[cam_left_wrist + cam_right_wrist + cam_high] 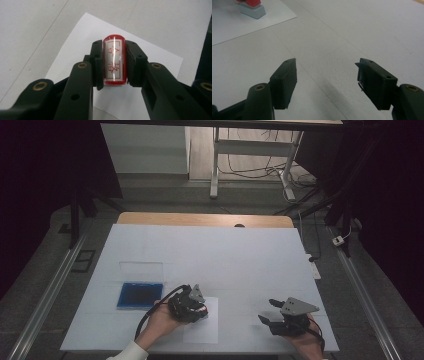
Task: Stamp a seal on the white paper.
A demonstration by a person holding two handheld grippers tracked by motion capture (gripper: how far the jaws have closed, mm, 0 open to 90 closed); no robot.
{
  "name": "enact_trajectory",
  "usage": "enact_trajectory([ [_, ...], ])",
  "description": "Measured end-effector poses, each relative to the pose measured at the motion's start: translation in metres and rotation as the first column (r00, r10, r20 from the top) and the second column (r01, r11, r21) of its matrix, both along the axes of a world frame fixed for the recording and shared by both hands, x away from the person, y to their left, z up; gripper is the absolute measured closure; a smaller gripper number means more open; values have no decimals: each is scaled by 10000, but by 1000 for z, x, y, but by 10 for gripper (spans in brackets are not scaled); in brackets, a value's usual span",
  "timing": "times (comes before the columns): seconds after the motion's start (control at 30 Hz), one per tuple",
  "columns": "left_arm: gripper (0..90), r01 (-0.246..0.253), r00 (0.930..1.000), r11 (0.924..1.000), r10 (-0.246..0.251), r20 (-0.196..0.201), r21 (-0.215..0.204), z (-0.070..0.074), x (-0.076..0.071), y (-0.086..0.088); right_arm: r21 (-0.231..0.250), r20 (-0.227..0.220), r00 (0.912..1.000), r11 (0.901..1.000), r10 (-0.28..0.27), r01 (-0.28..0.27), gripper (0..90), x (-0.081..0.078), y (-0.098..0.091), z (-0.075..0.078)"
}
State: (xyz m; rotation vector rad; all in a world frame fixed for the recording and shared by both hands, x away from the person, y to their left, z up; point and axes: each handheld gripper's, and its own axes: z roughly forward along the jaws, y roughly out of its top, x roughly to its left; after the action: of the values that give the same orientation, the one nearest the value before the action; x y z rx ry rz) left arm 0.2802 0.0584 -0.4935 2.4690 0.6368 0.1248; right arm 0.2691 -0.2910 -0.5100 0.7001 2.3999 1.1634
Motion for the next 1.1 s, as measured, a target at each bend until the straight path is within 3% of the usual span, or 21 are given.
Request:
enact_trajectory([
  [0.53,708,-107,9999,9996,107,12,276,-3,-1,-4,-206,-20,10000,9998,46,-46,312,1,4,-1],
  [1.1,709,-70,9999,9996,68,87,264,-4,-2,-3,-88,21,10000,10000,38,-38,312,0,2,0],
])
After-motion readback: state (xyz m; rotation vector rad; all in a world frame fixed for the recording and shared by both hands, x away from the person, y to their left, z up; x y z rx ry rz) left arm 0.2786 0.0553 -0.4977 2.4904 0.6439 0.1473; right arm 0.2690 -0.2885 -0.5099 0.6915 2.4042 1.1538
